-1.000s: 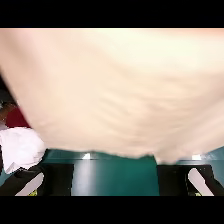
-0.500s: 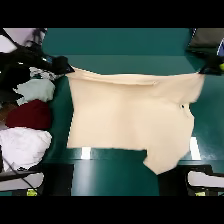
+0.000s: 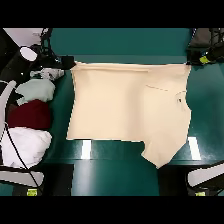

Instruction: Fold the shirts.

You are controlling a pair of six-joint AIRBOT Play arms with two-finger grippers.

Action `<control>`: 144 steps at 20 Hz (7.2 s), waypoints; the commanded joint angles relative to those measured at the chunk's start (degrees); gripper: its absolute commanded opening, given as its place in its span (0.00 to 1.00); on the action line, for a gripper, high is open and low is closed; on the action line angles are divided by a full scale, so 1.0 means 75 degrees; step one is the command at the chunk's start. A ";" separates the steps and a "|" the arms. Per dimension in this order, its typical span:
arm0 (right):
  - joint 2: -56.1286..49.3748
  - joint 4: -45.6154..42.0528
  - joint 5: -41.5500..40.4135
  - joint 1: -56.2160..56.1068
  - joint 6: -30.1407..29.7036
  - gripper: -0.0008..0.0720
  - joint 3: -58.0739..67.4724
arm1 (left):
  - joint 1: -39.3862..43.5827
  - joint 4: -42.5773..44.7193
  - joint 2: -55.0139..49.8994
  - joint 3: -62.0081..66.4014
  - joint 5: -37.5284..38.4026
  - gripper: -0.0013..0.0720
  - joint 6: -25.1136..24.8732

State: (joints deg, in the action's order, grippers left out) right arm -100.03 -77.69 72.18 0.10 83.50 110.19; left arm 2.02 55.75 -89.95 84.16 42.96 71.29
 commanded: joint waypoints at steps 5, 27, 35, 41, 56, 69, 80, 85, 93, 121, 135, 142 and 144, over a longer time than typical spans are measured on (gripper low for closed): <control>0.0641 -0.0055 -0.0192 -0.0017 0.0006 0.03 -0.2090 | -0.0006 0.0973 -0.0146 -0.0606 0.0309 0.04 -0.0385; 0.4386 0.2990 0.1306 0.1652 -0.1460 0.44 -0.6653 | -0.1784 0.0860 0.2771 -0.5039 0.4150 0.86 0.0032; 0.4782 0.3037 0.1265 0.1938 -0.1486 0.43 -0.7152 | -0.1186 0.0093 0.3217 -0.6808 0.3707 0.86 -0.0379; 0.4791 0.2763 0.1629 0.2025 -0.1480 0.43 -0.7169 | -0.0863 0.0032 0.3217 -0.6790 0.3401 0.11 -0.0102; 0.5826 0.0953 0.1276 0.2398 -0.0589 0.60 -1.1205 | -0.0863 -0.0554 0.3220 -0.5872 0.3133 0.04 -0.0230; 0.6997 0.0029 0.2320 0.0670 -0.0105 0.03 -1.1007 | -0.0863 0.0286 0.4616 -0.6111 0.4313 0.04 0.0128; 0.7262 0.0015 0.1821 0.0271 0.0213 0.03 -0.7927 | -0.0863 -0.0242 0.5881 -0.5630 0.3742 0.04 0.0833; 0.4709 0.0017 0.0440 -0.0291 0.0195 0.03 -0.6350 | -0.0863 -0.0274 0.3614 -0.4392 0.2390 0.04 0.0638; 0.1827 0.0026 -0.0082 -0.0300 0.0201 0.03 -0.3824 | -0.0863 -0.1224 0.0726 -0.2672 0.1183 0.04 -0.0204; -0.0612 0.3628 0.1673 0.2451 -0.2541 0.94 -0.3847 | 0.0831 -0.1247 0.0323 -0.0944 0.2171 0.04 0.0207; 0.0184 0.3625 0.2113 0.1606 -0.2229 0.03 -0.3494 | 0.2597 -0.1297 -0.1603 0.0338 0.1950 0.04 0.0708; 0.0953 0.4654 0.2684 0.0373 -0.0848 0.03 -0.1274 | 0.3663 -0.1323 -0.3669 0.2996 0.2055 0.04 0.1247; 0.0933 0.4782 0.2699 -0.0224 -0.0711 0.02 -0.0600 | 0.3774 -0.1320 -0.3905 0.3331 0.2008 0.04 0.1303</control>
State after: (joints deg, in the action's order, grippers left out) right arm -93.82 -45.15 91.61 3.36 75.13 99.22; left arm 28.38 45.84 -115.31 103.92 58.08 79.70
